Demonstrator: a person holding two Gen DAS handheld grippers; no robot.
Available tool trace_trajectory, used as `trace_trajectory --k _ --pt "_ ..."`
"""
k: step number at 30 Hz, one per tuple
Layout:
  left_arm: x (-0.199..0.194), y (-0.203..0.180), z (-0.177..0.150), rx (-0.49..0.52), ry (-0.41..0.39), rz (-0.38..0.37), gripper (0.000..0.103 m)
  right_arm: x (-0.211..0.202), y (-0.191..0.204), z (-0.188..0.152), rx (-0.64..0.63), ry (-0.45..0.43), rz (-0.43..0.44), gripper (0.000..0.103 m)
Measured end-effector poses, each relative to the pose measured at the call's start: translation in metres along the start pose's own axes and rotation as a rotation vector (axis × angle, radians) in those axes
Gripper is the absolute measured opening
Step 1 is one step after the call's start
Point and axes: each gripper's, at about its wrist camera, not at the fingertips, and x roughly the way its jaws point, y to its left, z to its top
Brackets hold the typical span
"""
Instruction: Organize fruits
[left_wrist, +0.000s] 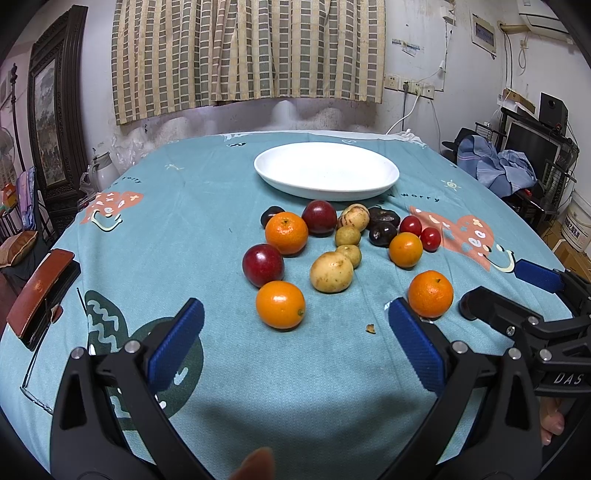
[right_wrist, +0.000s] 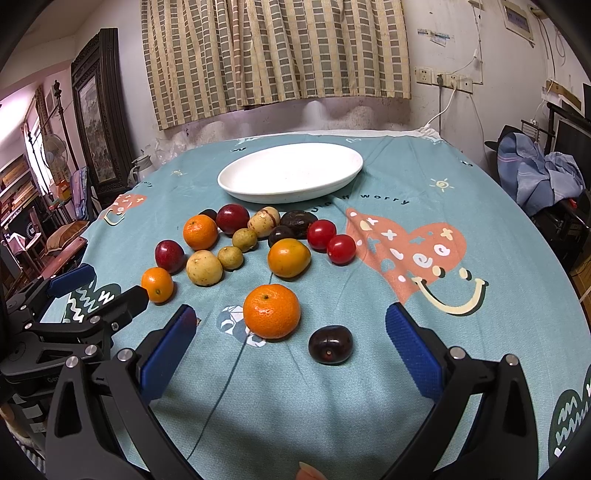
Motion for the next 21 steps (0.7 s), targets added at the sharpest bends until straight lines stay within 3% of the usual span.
trace_trajectory --k 15,18,21 --pt "0.006 0.000 -0.006 -0.003 0.007 -0.004 0.101 0.005 -0.009 0.002 0.001 0.003 0.002 0.102" --pt "0.011 -0.002 -0.012 -0.025 0.050 -0.017 0.101 0.003 0.002 0.000 0.007 0.013 0.033 0.102" --pt "0.028 0.014 -0.016 -0.109 0.135 -0.098 0.101 0.008 0.001 -0.002 0.017 0.018 0.053 0.102"
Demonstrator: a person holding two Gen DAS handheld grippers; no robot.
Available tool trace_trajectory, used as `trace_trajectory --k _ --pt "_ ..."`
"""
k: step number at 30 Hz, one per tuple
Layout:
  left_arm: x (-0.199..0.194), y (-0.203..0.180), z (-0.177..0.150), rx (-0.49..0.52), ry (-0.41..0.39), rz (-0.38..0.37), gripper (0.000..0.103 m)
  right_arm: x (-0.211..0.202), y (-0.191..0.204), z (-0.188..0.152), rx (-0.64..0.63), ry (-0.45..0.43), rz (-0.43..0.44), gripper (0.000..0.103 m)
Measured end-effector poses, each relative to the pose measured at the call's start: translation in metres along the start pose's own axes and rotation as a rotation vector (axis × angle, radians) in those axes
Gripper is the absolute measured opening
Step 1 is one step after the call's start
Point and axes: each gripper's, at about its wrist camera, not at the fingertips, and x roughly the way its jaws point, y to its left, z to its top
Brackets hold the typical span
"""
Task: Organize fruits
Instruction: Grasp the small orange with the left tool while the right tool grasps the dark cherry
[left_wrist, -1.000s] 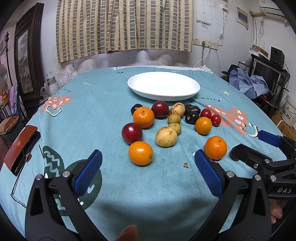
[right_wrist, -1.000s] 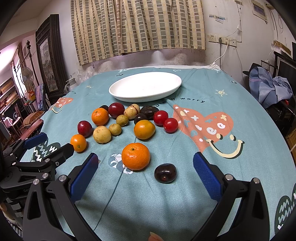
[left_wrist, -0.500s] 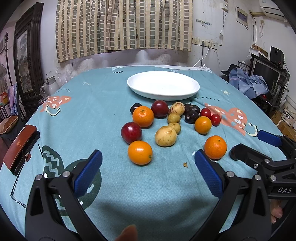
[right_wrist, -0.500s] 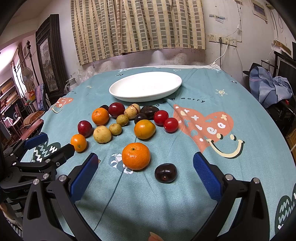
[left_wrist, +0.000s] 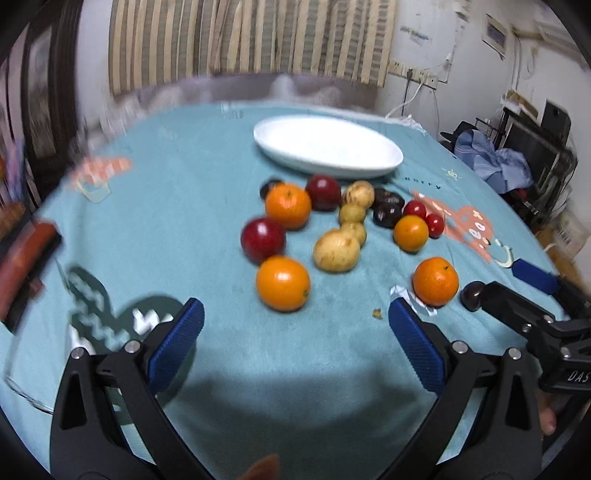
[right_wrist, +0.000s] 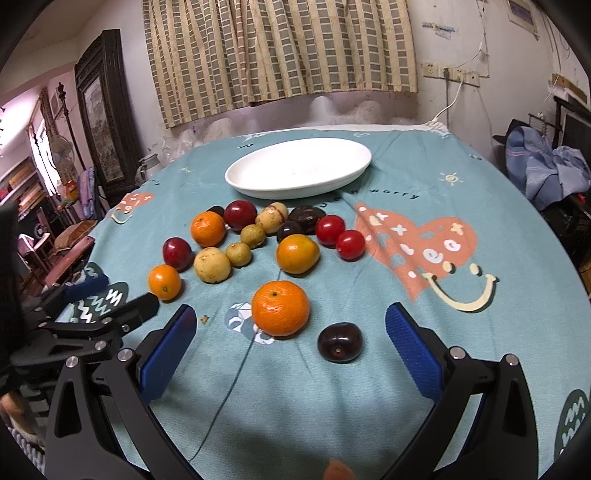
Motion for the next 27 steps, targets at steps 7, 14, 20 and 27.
trace_trajectory --k 7,14,20,27 --pt "0.027 0.032 -0.006 -0.184 0.111 -0.073 0.101 0.011 -0.020 0.003 0.074 0.067 0.027 0.102" --pt "0.058 -0.022 -0.004 0.113 0.225 0.119 0.101 0.018 -0.033 0.001 0.142 0.111 0.047 0.102" --pt "0.056 -0.025 -0.009 0.128 0.229 0.082 0.101 0.028 -0.041 -0.003 0.187 0.171 0.060 0.102" --pt "0.053 -0.008 0.003 0.064 0.202 0.048 0.101 0.034 -0.048 -0.005 0.216 0.203 0.087 0.102"
